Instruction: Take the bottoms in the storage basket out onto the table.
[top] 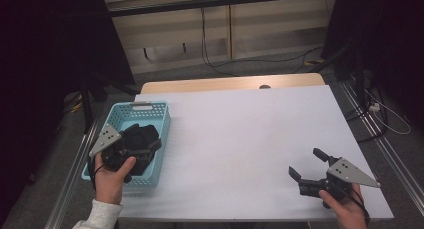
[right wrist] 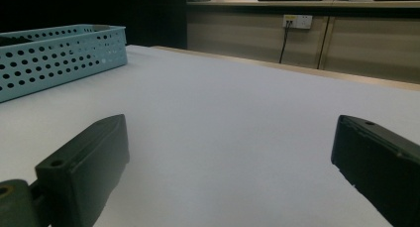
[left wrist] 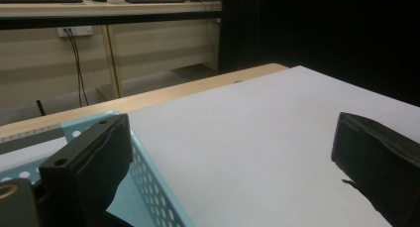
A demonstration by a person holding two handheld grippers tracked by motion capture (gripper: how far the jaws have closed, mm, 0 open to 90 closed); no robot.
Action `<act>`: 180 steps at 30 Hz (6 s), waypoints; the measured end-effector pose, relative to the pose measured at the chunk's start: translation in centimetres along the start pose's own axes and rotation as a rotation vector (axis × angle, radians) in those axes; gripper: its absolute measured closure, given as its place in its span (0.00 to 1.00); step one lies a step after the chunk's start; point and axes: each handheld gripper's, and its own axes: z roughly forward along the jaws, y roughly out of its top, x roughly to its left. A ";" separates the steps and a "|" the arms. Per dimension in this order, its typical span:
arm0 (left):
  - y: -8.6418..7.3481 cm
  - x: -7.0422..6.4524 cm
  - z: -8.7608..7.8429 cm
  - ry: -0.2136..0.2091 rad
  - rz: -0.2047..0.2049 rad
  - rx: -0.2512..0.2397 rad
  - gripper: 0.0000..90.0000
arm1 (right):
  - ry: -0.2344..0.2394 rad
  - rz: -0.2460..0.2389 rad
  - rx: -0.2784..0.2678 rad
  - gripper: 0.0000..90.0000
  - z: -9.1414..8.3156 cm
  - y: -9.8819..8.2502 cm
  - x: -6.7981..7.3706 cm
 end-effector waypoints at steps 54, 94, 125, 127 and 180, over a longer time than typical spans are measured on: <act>-2.9 10.0 3.0 0.180 0.028 0.349 0.06 | 0.031 -0.009 0.020 0.01 0.2 -0.2 0.1; -7.7 12.4 4.3 0.200 -0.151 0.667 0.08 | 0.047 -0.014 0.028 0.01 0.2 -0.3 0.1; -6.5 11.6 4.9 0.158 -0.226 0.683 0.80 | 0.056 -0.020 0.022 0.01 0.4 -0.1 0.3; -6.4 11.6 5.0 0.164 -0.242 0.683 0.81 | 0.054 -0.021 0.020 0.01 0.4 -0.1 0.2; 11.5 7.9 6.6 0.043 -0.310 0.448 0.85 | 0.060 -0.009 0.020 0.01 0.5 -0.1 0.1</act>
